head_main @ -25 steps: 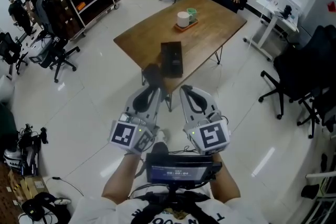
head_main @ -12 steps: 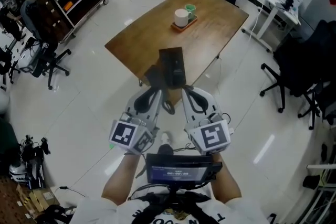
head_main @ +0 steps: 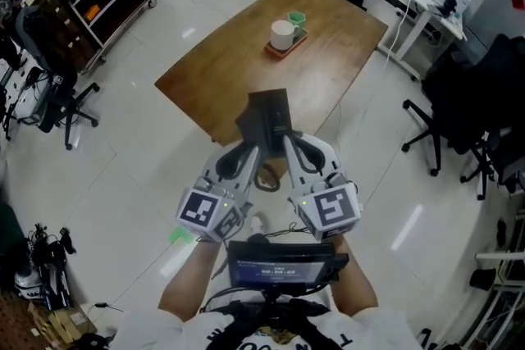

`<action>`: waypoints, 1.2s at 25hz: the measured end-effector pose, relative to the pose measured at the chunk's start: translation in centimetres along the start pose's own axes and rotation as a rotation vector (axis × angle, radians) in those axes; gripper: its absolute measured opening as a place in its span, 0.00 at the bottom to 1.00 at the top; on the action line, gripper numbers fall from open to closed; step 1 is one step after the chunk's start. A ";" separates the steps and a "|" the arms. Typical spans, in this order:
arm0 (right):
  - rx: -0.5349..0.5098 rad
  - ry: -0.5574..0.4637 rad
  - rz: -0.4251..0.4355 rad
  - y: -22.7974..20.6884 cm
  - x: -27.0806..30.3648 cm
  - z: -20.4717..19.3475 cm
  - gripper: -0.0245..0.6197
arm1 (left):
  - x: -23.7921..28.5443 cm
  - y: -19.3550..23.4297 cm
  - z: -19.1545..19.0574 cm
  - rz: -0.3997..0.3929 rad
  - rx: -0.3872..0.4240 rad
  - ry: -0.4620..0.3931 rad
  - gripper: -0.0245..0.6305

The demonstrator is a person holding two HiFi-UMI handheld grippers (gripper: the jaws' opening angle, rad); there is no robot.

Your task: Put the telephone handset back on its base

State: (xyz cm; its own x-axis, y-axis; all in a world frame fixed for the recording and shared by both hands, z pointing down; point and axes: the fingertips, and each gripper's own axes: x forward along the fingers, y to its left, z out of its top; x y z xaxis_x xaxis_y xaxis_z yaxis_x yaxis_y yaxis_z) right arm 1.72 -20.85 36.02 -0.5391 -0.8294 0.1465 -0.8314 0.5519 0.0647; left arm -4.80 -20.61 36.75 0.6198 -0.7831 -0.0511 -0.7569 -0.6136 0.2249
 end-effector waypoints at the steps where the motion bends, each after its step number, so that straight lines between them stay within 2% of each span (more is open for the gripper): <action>1: 0.002 0.003 -0.003 -0.3 0.4 -0.1 0.04 | 0.4 0.2 -0.2 -0.008 -0.005 0.008 0.13; 11: 0.022 0.049 -0.009 -1.6 4.1 -1.8 0.04 | 3.8 5.3 -5.4 -0.092 -0.153 0.162 0.13; 16: 0.025 0.076 -0.021 -1.8 5.4 -3.2 0.04 | 5.1 8.3 -8.3 -0.135 -0.276 0.201 0.13; 30: 0.071 0.109 -0.065 -3.8 6.9 -5.9 0.04 | 8.9 11.8 -14.0 -0.300 -0.596 0.298 0.13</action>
State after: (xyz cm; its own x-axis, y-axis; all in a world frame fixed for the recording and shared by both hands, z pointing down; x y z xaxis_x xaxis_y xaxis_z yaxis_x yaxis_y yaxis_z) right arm 1.96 -28.15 42.65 -0.4694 -0.8466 0.2509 -0.8734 0.4869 0.0085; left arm -5.26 -33.40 52.59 0.8773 -0.4768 0.0545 -0.3568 -0.5722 0.7384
